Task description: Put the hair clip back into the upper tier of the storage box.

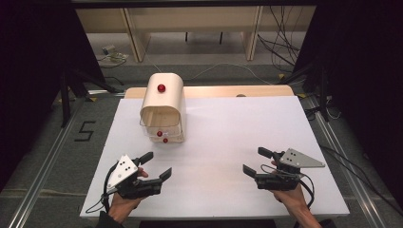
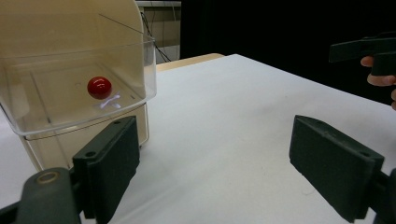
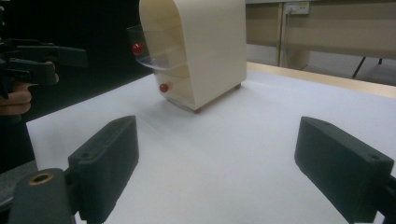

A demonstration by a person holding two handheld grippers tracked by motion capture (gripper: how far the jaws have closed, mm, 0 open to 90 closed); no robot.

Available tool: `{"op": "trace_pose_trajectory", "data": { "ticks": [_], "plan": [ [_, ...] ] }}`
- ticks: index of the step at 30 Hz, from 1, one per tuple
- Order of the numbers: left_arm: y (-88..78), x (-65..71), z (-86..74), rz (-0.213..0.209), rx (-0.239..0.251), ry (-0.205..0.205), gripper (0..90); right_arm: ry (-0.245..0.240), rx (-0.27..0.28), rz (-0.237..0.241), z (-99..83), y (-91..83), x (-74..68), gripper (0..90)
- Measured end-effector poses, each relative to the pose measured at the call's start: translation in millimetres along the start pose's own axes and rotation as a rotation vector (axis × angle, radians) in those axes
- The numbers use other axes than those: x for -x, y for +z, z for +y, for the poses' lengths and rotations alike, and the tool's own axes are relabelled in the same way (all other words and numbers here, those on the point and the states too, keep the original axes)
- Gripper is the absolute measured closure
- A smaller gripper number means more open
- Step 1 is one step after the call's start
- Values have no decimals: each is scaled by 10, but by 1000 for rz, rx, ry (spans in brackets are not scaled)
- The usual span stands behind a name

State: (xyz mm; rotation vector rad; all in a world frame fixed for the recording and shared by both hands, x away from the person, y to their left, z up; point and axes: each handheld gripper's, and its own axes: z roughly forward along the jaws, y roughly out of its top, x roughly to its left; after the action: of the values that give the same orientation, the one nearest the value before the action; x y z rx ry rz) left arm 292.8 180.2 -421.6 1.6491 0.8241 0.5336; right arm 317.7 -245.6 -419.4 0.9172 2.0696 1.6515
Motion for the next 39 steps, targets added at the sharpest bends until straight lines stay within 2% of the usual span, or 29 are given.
{"op": "trace_pose_trajectory", "data": {
  "ticks": [12,39],
  "plan": [
    [-3,0,-2,-5,-2,0,159,22,-27,-19,-85,-54,26,145],
    [12,0,-4,-6,-4,1,159,31,-13,-42,-124,-124,39,146]
  ]
}}
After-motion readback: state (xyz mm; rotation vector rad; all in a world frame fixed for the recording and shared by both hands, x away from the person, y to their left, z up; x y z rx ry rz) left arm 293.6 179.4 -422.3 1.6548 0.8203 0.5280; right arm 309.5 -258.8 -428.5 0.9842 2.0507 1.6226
